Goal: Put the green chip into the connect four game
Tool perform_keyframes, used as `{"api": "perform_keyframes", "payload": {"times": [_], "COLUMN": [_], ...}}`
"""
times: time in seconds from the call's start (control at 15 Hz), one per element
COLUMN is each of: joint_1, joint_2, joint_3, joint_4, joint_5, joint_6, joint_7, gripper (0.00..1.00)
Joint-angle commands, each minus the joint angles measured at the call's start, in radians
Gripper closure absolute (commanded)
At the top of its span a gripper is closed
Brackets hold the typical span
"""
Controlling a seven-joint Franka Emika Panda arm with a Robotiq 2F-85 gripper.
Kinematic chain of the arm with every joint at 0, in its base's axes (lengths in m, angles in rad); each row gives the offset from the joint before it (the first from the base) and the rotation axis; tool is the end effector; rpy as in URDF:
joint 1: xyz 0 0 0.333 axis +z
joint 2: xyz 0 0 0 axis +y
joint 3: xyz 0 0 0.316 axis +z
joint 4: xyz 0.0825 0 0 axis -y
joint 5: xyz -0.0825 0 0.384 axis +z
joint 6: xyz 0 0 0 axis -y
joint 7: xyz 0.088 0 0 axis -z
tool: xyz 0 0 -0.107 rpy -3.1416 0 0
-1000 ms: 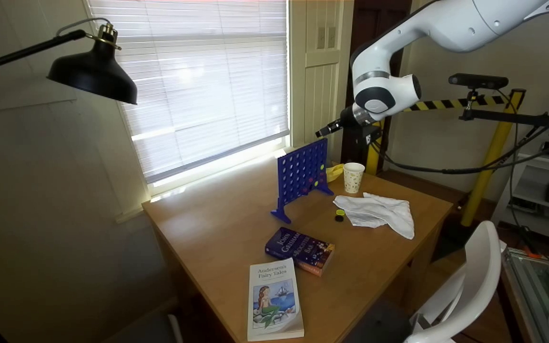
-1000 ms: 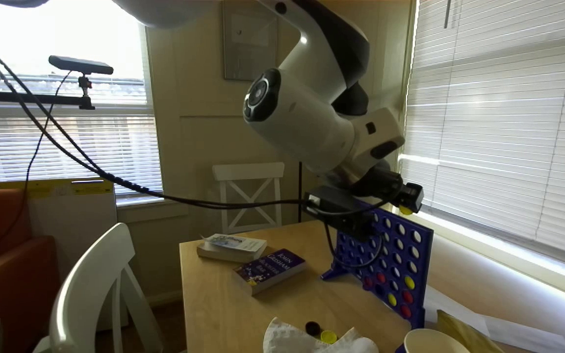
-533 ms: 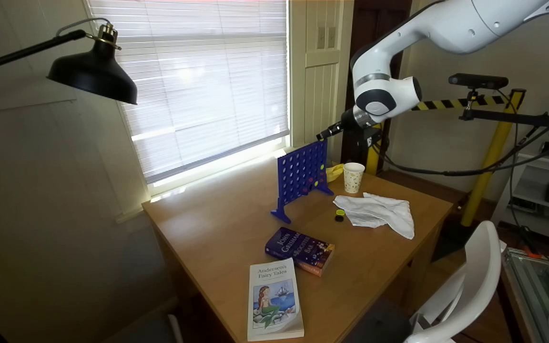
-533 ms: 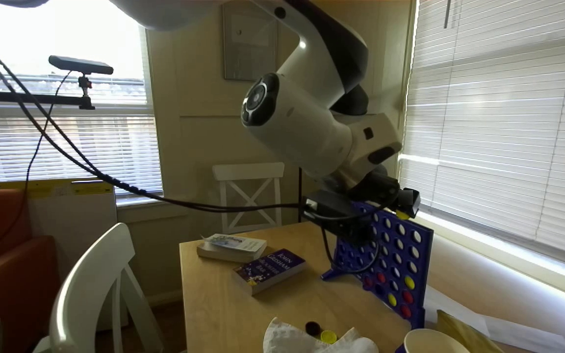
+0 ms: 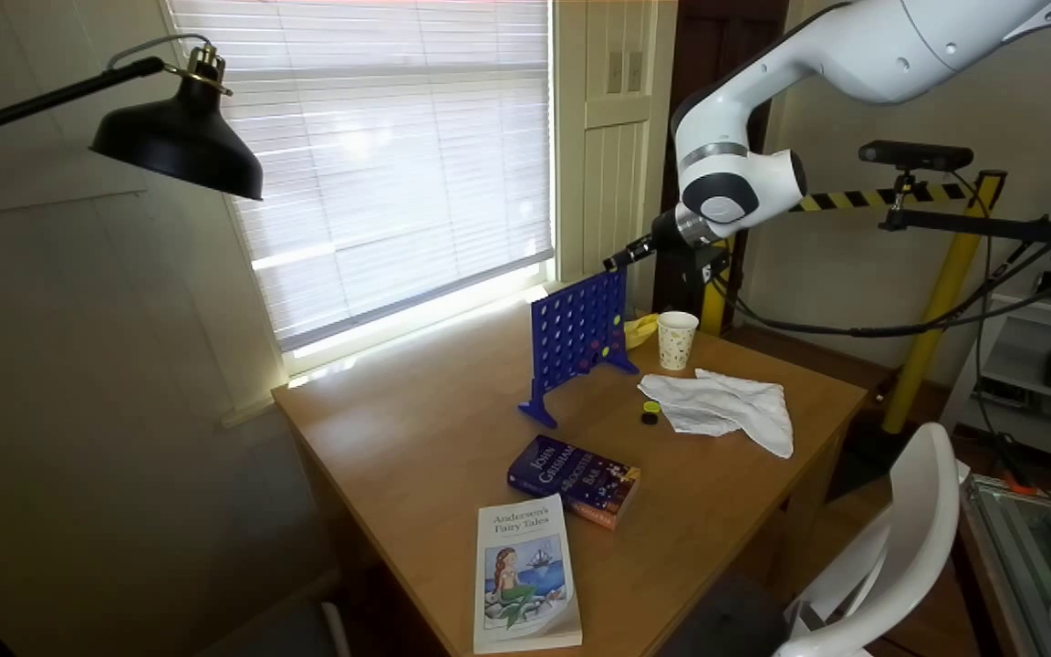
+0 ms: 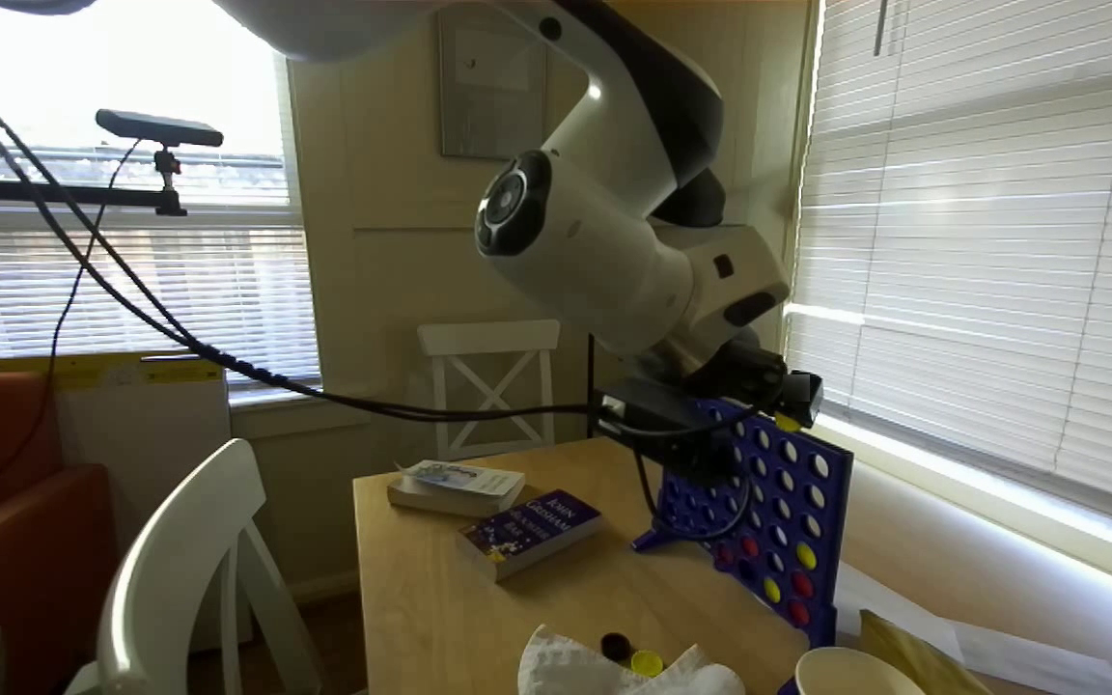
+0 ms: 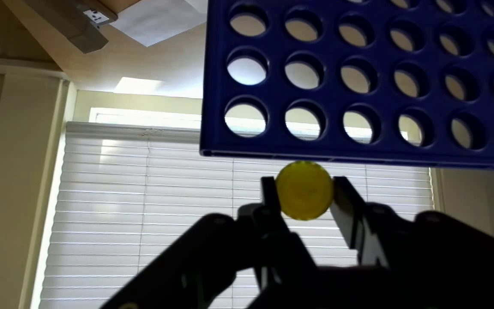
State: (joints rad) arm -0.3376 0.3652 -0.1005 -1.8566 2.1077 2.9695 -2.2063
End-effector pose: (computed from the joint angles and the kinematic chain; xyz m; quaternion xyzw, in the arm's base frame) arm 0.5386 -0.3127 0.3339 0.8687 -0.1039 0.4781 0.0775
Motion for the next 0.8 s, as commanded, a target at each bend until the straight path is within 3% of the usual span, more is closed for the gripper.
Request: {"api": "perform_keyframes", "payload": {"times": [0.0, 0.73], "joint_1": [0.0, 0.006], "joint_2": [-0.013, 0.019], "joint_3": [-0.008, -0.025], "joint_4": [-0.015, 0.02], "joint_5": [0.025, 0.099], "joint_6": [-0.034, -0.054], "joint_7": [-0.041, -0.12], "gripper": [0.89, 0.89]}}
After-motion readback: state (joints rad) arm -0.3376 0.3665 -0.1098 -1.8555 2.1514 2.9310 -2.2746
